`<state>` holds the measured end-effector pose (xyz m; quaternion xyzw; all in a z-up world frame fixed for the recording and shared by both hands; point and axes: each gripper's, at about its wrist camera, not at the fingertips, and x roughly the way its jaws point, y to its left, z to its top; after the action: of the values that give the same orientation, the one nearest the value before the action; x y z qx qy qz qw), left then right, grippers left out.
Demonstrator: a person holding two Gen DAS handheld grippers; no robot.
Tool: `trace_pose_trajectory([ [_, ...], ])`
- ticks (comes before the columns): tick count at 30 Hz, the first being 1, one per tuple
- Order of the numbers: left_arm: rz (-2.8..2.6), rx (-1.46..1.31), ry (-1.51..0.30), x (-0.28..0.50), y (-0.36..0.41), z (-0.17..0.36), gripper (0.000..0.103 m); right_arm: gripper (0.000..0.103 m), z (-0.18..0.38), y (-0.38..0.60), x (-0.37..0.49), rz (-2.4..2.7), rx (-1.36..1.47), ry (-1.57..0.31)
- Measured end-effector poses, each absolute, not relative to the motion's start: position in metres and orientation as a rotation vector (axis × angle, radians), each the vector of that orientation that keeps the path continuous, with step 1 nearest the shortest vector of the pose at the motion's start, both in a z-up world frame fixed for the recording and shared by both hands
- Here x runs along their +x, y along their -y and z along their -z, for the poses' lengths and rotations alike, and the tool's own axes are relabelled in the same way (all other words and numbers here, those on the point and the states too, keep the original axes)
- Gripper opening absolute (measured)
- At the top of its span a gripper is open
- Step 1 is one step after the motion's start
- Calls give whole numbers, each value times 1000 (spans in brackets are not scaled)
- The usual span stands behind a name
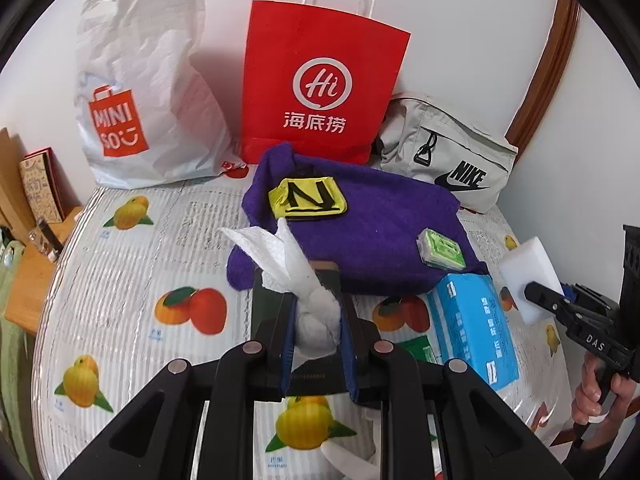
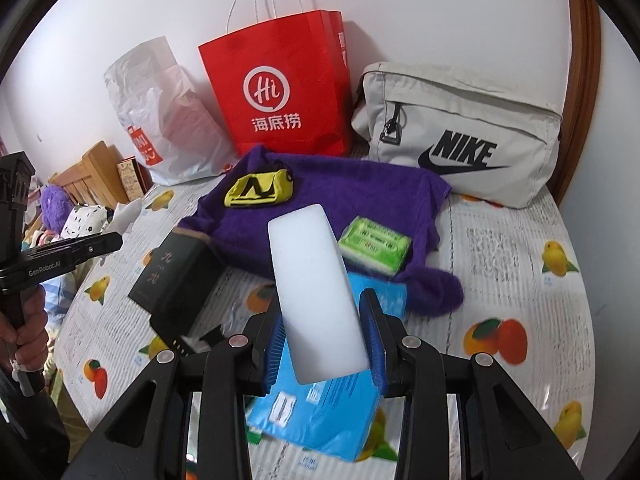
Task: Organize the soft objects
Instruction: 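Carry the white cloth and sponge block over the purple towel with both grippers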
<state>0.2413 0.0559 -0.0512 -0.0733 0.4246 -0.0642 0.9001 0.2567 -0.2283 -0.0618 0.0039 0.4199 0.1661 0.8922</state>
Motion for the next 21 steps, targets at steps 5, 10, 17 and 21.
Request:
trace_pose_trajectory([
  [5,137,-136,-894,261,-51,55,20,36,60,228,280,-340,13,-866],
  [10,166,-158,-909,284,-50,59,20,36,61,229,305,-318,-9,-869],
  [17,172,-186,-946,321,-52,71,20,36,70,237,342,-290,-28,-886],
  [21,173,-204,-962,339,-56,77,20,36,80,238,367,-287,-36,-907],
])
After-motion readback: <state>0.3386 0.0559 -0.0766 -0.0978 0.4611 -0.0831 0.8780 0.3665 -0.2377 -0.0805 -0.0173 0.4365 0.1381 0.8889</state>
